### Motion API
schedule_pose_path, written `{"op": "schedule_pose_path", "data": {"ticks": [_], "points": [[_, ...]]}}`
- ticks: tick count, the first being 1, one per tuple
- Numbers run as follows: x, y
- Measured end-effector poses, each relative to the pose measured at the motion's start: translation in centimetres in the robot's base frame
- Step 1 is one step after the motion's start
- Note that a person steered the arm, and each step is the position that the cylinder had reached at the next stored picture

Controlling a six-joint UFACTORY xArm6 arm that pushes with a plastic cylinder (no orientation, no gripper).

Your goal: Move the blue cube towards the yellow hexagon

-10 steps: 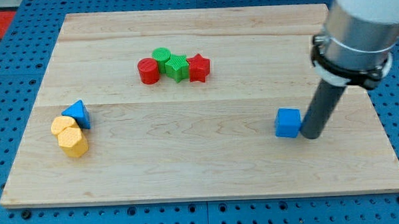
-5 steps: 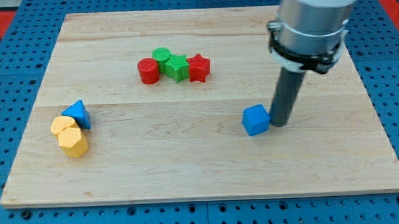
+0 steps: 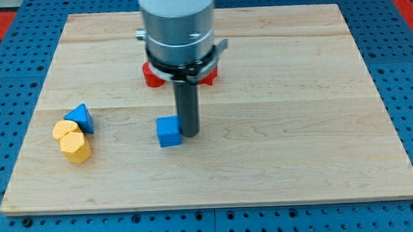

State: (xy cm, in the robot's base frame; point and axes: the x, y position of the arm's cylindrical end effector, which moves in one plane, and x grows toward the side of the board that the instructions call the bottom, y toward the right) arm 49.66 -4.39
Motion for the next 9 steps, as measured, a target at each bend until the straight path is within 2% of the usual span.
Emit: {"op": "schedule_pose_path", "data": {"ticks": [2, 4, 6, 8, 9], "points": [[0.0, -6.0], [0.3, -6.7], [2.9, -5.4], [1.6, -10.2], [1.7, -8.2]]}}
